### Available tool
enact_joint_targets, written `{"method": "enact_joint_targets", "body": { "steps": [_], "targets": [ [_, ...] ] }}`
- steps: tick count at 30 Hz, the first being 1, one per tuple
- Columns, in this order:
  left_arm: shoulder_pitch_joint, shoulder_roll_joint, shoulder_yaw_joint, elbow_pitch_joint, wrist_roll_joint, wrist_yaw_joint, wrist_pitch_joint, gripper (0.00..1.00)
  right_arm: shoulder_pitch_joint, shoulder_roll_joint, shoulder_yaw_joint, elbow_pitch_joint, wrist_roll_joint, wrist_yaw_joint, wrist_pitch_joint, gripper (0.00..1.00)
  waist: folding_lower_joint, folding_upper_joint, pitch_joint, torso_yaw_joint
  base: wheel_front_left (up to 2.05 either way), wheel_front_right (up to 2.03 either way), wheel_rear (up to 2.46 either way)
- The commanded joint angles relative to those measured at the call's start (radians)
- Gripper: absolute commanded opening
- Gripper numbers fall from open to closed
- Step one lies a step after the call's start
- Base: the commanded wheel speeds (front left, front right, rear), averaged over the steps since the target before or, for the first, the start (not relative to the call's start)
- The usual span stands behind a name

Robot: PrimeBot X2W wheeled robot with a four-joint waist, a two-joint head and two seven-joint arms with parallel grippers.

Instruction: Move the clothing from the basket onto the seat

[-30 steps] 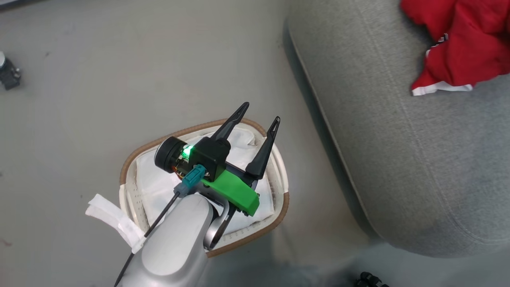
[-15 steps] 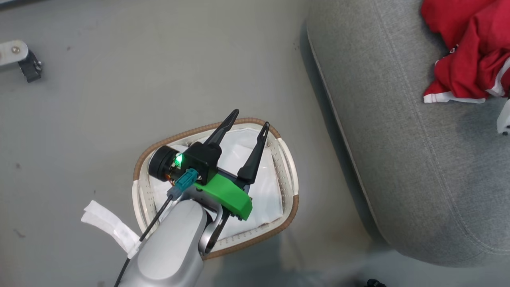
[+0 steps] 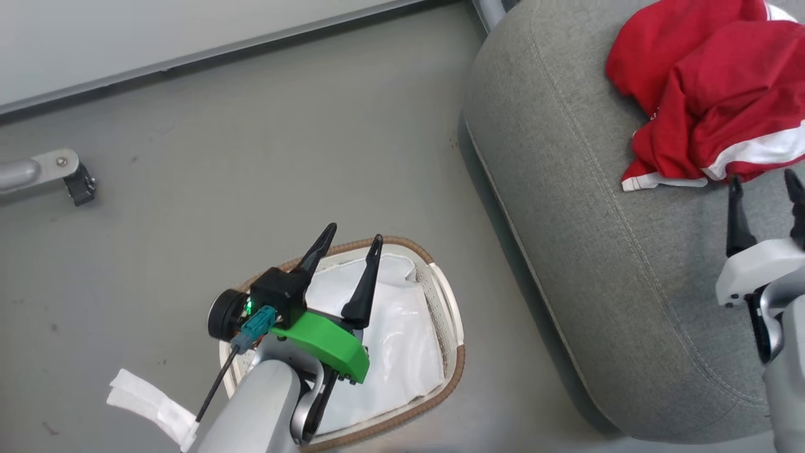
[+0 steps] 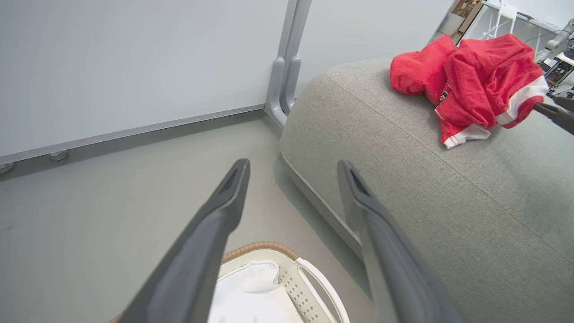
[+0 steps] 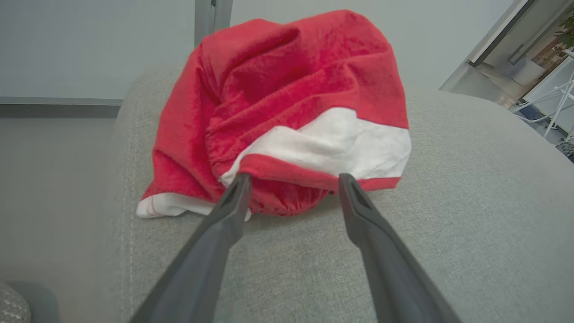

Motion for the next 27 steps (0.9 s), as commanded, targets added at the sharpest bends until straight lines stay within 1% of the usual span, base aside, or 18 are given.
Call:
{"method": "enact_joint_targets", "body": {
  "steps": [1, 5, 8, 14, 20, 27],
  "targets": [
    [0.027, 0.005, 0.018, -0.002, 0.01, 0.002, -0.001, 1.0, 0.025, 0.014, 0.013, -0.019, 0.017, -0.001, -0.001, 1.0, 0.0, 0.0, -0.05, 0.007, 0.0, 0.0, 0.0],
    [0.069, 0.004, 0.083, -0.012, 0.031, 0.021, -0.001, 1.0, 0.058, 0.056, 0.076, -0.073, 0.064, -0.001, -0.001, 1.0, 0.0, 0.0, -0.084, 0.028, 0.0, 0.0, 0.0],
    [0.102, 0.004, 0.139, -0.031, 0.05, 0.046, -0.001, 1.0, 0.075, 0.088, 0.124, -0.112, 0.095, -0.001, -0.002, 1.0, 0.0, 0.0, -0.105, 0.05, 0.0, 0.0, 0.0],
    [0.163, 0.004, 0.24, -0.045, 0.089, 0.08, -0.001, 1.0, 0.104, 0.134, 0.19, -0.163, 0.137, -0.001, -0.001, 1.0, 0.0, 0.0, -0.147, 0.097, 0.0, 0.0, 0.0],
    [0.215, 0.004, 0.334, -0.045, 0.104, 0.087, -0.001, 1.0, 0.14, 0.16, 0.209, -0.178, 0.157, -0.001, -0.002, 1.0, 0.0, 0.0, -0.187, 0.139, 0.0, 0.0, 0.0],
    [0.268, 0.004, 0.387, -0.057, 0.109, 0.081, -0.001, 1.0, 0.192, 0.181, 0.224, -0.202, 0.182, -0.001, -0.001, 1.0, 0.0, 0.0, -0.218, 0.159, 0.0, 0.0, 0.0]
  ]
}}
